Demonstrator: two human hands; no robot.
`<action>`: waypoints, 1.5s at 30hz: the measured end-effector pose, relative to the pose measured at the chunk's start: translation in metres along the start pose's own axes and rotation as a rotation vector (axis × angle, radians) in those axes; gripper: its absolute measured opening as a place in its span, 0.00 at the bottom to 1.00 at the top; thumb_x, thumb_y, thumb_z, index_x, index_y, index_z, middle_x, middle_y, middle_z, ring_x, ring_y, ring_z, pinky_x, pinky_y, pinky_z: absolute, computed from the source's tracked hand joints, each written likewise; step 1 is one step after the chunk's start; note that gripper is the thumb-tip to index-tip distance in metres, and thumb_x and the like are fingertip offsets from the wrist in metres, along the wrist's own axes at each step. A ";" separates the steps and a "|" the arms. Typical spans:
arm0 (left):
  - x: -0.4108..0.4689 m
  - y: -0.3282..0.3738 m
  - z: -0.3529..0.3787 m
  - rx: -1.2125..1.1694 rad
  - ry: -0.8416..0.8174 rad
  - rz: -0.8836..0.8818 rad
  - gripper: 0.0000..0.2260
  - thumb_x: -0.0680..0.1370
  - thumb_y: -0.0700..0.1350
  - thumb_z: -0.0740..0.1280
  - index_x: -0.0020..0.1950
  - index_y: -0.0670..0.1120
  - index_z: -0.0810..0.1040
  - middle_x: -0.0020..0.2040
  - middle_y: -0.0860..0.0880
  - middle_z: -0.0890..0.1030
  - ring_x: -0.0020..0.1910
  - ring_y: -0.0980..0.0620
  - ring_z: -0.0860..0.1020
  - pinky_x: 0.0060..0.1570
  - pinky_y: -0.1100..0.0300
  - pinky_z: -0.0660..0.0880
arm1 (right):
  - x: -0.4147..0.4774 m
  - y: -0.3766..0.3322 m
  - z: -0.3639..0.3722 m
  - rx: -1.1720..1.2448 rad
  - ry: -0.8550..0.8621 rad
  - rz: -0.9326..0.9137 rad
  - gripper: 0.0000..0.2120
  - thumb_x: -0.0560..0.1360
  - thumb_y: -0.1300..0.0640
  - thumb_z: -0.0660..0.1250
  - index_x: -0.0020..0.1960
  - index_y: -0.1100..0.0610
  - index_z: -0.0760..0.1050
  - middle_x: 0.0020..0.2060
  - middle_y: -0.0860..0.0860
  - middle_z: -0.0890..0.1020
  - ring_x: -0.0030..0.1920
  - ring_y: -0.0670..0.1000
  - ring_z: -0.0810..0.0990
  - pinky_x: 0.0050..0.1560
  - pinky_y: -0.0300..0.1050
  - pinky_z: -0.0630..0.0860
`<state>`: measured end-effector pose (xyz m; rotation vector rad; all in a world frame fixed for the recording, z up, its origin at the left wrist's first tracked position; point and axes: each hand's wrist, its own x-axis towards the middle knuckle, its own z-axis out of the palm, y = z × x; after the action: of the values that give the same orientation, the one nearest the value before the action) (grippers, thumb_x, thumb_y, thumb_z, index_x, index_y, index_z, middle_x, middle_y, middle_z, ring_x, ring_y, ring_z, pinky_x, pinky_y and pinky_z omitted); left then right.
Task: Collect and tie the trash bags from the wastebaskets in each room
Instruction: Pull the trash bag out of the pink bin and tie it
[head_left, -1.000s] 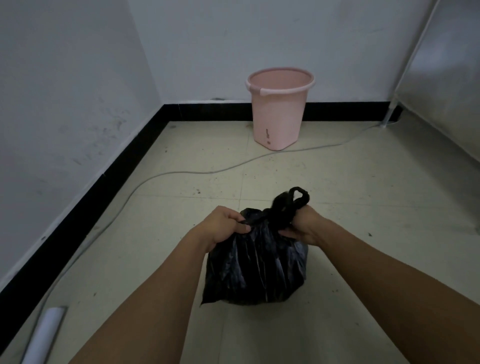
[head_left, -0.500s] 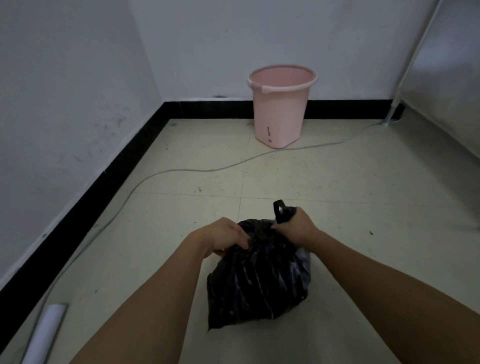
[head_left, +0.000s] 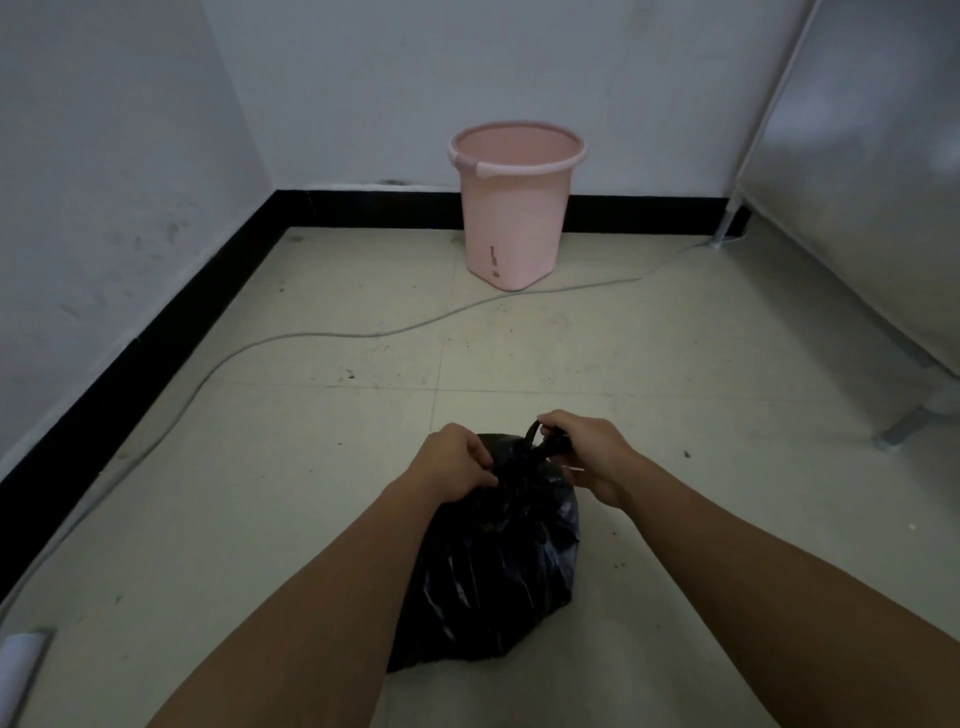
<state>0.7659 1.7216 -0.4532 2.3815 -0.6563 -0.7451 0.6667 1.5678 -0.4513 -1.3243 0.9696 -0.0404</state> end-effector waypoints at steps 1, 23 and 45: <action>0.000 0.000 0.004 0.039 0.025 0.009 0.09 0.67 0.46 0.78 0.42 0.47 0.81 0.40 0.50 0.81 0.42 0.52 0.78 0.43 0.61 0.73 | 0.000 0.001 -0.002 0.002 -0.035 0.007 0.10 0.70 0.49 0.72 0.37 0.56 0.79 0.33 0.50 0.80 0.30 0.50 0.76 0.31 0.41 0.69; -0.023 0.008 -0.027 -0.272 -0.183 -0.055 0.08 0.72 0.36 0.64 0.34 0.43 0.79 0.30 0.45 0.78 0.32 0.49 0.77 0.38 0.58 0.76 | 0.009 -0.020 -0.007 0.304 -0.176 0.072 0.13 0.73 0.56 0.67 0.31 0.53 0.69 0.29 0.47 0.74 0.28 0.46 0.70 0.23 0.38 0.64; -0.028 0.009 -0.036 -0.529 0.144 -0.031 0.03 0.73 0.35 0.69 0.41 0.40 0.79 0.34 0.44 0.79 0.29 0.51 0.75 0.28 0.65 0.72 | 0.017 -0.025 -0.026 0.502 -0.078 0.071 0.18 0.76 0.53 0.65 0.29 0.51 0.64 0.25 0.47 0.70 0.25 0.48 0.68 0.27 0.39 0.69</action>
<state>0.7663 1.7446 -0.4129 1.9372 -0.3116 -0.6553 0.6735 1.5307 -0.4390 -0.8242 0.8676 -0.1661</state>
